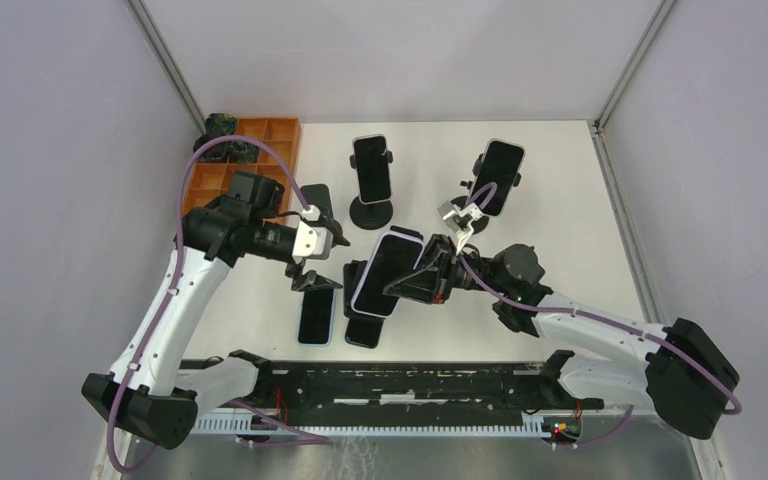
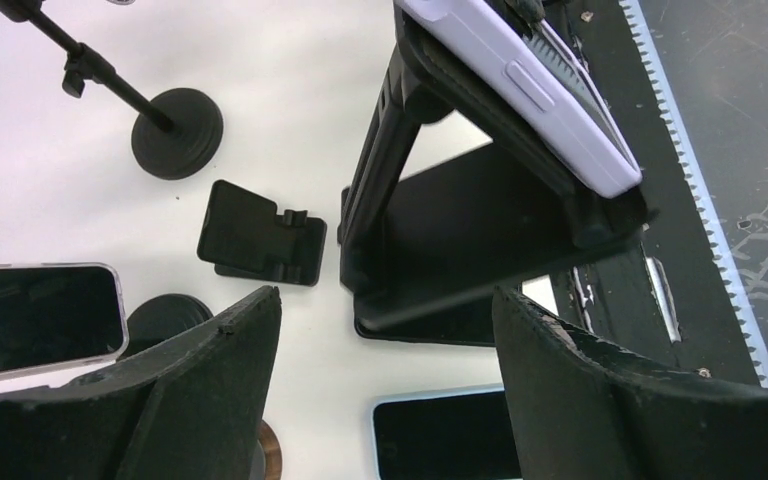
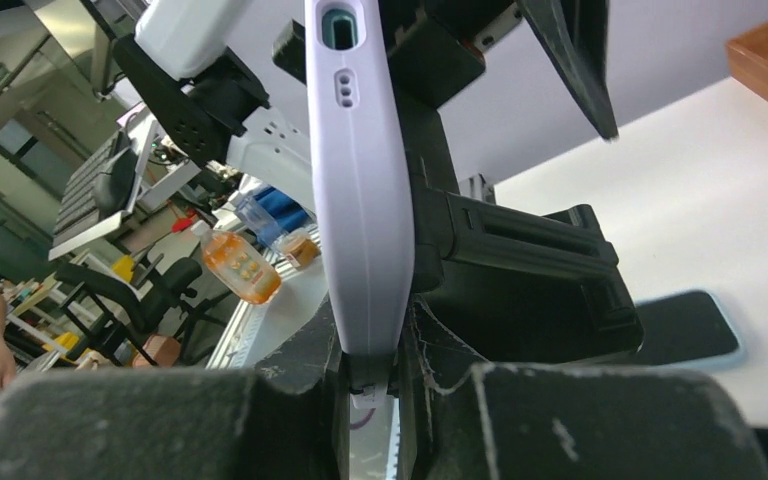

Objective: Remove the phone from the phone stand

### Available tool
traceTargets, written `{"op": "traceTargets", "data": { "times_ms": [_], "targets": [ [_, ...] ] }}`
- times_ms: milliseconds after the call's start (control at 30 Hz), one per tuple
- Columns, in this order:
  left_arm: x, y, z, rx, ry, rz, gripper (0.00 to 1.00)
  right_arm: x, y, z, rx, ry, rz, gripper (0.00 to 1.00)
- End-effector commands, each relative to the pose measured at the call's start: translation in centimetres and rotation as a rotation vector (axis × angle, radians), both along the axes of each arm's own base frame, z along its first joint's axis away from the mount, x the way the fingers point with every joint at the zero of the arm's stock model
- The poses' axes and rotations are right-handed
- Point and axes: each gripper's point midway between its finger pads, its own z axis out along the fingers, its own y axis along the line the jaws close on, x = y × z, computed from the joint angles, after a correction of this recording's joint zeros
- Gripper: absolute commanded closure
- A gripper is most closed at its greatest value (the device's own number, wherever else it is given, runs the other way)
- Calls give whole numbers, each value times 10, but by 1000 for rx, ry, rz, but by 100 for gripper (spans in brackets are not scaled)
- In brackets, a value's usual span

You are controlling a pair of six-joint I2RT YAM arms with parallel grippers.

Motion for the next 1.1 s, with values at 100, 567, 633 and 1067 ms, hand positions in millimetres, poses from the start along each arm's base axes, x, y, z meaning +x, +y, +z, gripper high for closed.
{"op": "traceTargets", "data": {
  "times_ms": [100,567,633,1067],
  "targets": [
    [-4,-7,26,-44,-29,10,22,-11,13,76,217,-161,63,100],
    [-7,-8,28,-41,-56,-11,53,-19,41,99,260,-165,134,100],
    [-8,-6,23,-21,-71,-22,66,-19,41,100,271,-155,134,100],
    [-14,3,23,15,-194,-58,98,2,45,85,227,-51,38,77]
  ]
}}
